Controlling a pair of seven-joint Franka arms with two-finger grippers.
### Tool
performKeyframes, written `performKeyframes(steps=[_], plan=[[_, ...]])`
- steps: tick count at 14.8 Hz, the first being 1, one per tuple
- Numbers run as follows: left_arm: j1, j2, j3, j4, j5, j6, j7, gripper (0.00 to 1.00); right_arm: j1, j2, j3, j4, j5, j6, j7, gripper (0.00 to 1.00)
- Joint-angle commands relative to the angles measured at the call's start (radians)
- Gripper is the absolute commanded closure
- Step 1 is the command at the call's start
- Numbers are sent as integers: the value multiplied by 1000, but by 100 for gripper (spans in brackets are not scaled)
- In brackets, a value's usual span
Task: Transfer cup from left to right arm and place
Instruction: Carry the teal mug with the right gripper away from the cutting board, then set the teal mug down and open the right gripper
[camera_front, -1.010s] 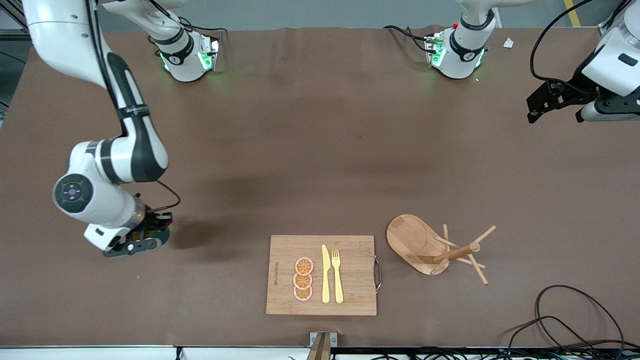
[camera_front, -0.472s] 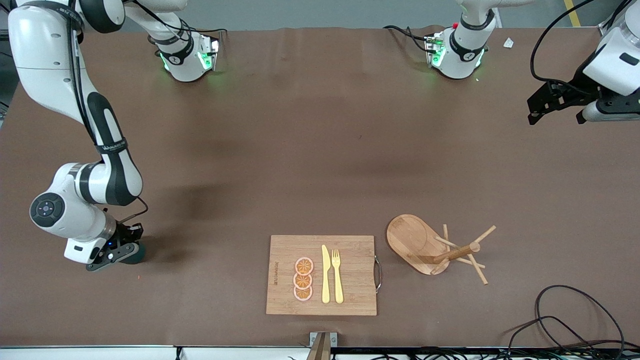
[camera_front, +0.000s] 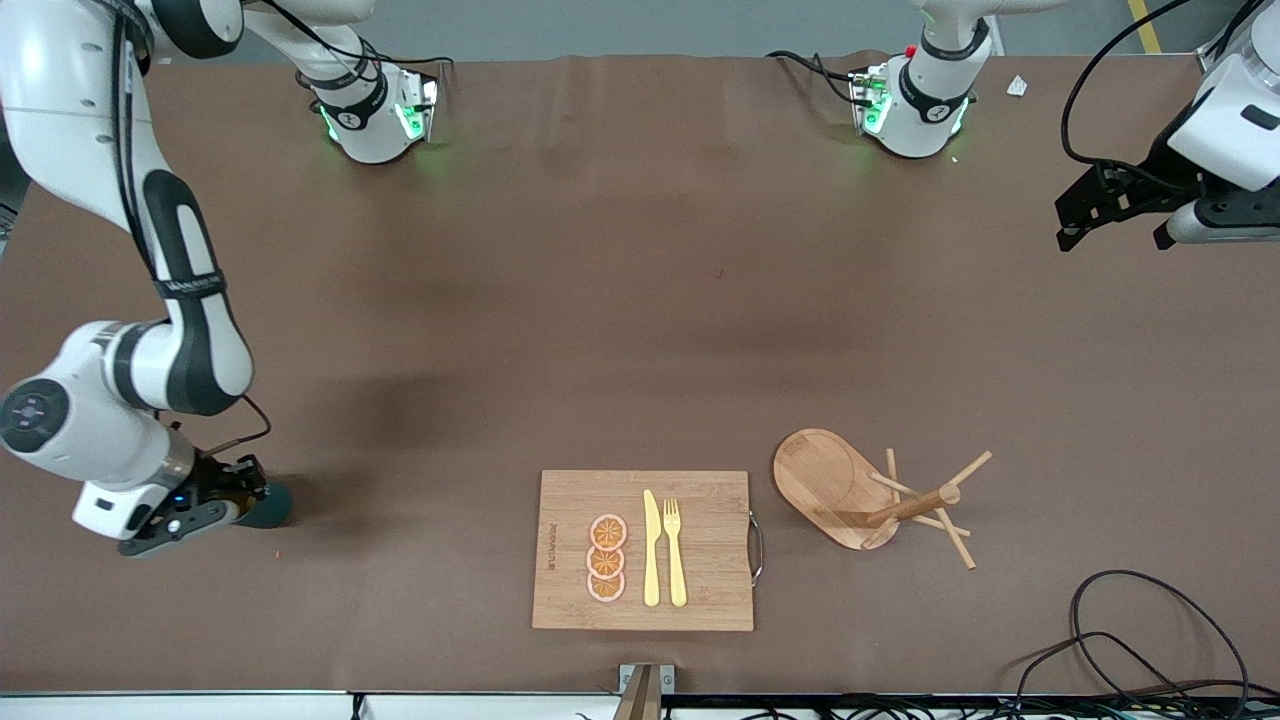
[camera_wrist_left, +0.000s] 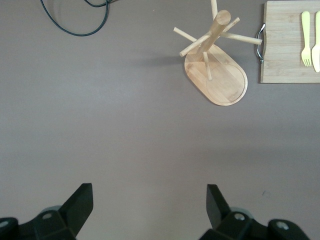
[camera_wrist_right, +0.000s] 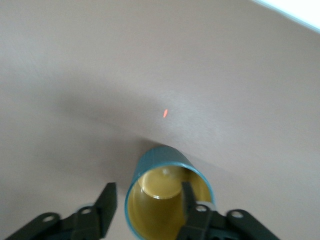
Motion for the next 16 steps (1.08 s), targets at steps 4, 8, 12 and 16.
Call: performKeyframes(steps=[4, 8, 12, 16], plan=[[2, -19, -9, -10, 14, 11, 2, 0, -7, -277, 20, -1, 14, -288, 265, 0], [-2, -19, -10, -8, 18, 11, -1, 0, -3, -455, 22, -18, 9, -483, 486, 0], [-2, -12, -22, -8, 19, 13, -3, 0, 20, -660, 19, -195, 13, -483, 568, 0], [-1, -20, -39, -7, 18, 5, -3, 0, 32, -764, 23, -294, 6, -397, 547, 0]])
